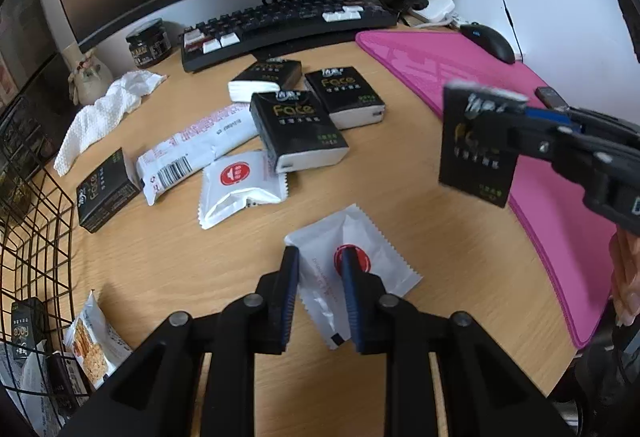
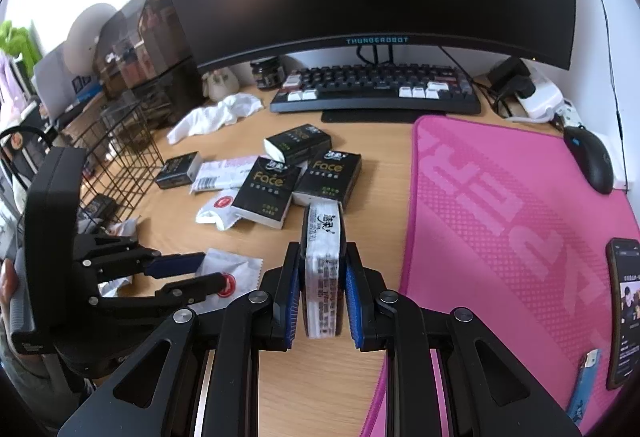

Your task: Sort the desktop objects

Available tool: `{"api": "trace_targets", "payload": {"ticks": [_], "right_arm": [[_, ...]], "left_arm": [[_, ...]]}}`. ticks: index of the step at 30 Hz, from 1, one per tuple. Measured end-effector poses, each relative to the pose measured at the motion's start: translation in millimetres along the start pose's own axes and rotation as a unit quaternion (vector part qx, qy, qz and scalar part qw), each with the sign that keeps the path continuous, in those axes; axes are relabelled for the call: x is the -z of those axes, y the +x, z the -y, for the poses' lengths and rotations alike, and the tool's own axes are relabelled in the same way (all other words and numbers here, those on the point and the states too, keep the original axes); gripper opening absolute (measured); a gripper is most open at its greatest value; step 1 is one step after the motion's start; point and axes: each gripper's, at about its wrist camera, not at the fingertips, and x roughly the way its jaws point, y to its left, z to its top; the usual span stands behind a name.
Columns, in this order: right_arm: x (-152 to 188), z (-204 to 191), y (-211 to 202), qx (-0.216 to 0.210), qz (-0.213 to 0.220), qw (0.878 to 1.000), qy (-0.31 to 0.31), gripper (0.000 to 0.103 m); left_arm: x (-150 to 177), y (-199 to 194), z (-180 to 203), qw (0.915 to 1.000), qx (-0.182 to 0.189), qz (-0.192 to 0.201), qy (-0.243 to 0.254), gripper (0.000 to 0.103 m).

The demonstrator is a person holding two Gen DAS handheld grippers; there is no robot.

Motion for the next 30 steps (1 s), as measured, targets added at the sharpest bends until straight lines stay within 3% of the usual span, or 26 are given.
{"api": "trace_targets", "payload": {"ticks": [8,9,11,12,13,19,30], "right_arm": [[1,-2,1,-0.002,-0.001,1.0,-0.002,0.02],[1,-2,1,-0.003,-0.002,1.0,-0.003,0.02],[1,-2,2,-0.005,-0.003,1.0,-0.004,0.021],[1,-2,2,-0.005,-0.003,1.0,-0.004,0.02],[1,-2,2,-0.004,-0.002,1.0,-0.003,0.02],[0,4,0,0.001,0.0,1.0,0.007,0.021],[2,0,3,0.003,-0.004,1.0,0.0,0.021]], "left_arm": [[0,-8,-2,0.9999,0.002,0.013,-0.004,0.022],[0,-11,-2,0.9998,-0.003,0.022,-0.001,0.027],[-1,-14,0,0.9993,-0.014,0.033,0.01,0.049],[-2,-15,0,0.999,-0.016,0.039,0.016,0.065],[-2,-16,1,0.9987,-0.016,0.044,0.021,0.073],[-1,-13,9,0.9985,0.0,0.032,0.043,0.075],[1,3,19,0.9996,0.027,-0.012,-0.002,0.075]]}}
